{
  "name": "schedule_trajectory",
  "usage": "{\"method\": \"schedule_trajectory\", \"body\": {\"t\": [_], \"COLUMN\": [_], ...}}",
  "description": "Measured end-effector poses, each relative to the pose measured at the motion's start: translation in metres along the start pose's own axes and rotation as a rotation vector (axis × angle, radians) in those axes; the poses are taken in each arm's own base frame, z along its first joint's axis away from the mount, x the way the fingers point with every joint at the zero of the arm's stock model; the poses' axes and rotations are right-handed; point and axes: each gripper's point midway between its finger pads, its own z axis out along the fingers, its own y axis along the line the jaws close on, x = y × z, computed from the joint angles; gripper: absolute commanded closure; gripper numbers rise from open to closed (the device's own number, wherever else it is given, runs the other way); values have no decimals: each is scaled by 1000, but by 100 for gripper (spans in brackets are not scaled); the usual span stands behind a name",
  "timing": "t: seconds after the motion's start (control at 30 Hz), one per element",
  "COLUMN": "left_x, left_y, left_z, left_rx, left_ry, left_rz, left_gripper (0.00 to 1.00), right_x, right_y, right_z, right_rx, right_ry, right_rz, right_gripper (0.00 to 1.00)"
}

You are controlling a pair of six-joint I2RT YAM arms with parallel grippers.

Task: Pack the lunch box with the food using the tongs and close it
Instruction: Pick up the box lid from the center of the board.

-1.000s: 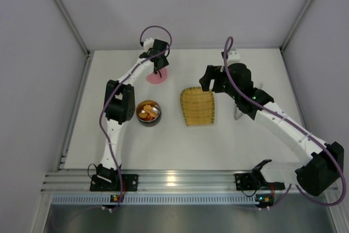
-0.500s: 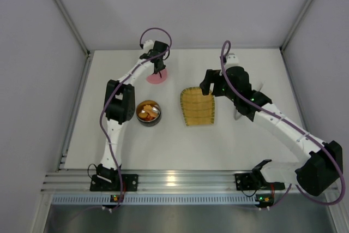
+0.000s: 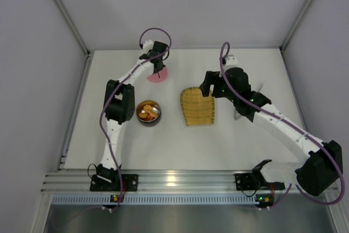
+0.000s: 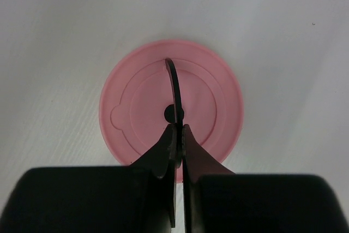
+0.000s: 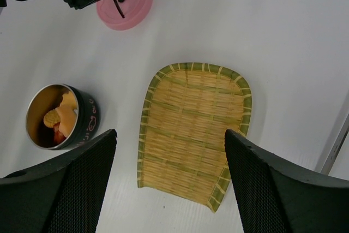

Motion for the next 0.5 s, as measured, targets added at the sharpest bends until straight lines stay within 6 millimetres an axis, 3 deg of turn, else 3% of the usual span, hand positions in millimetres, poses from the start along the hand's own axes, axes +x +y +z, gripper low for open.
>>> {"method": "schedule_trajectory", "body": {"t": [0.3, 0.5], "left_x": [2, -16], "left_y": [1, -6], "left_z": [-12, -52], "left_rx": [55, 128], "left_ry": [18, 1], "left_rz": [41, 78], "left_gripper": [100, 100], "right_x": [0, 0], "right_y": [0, -1], "right_z": [0, 0], "right_rx": [0, 5], "right_ry": [0, -1], "right_rz": [0, 1], "right_gripper": [21, 21]}}
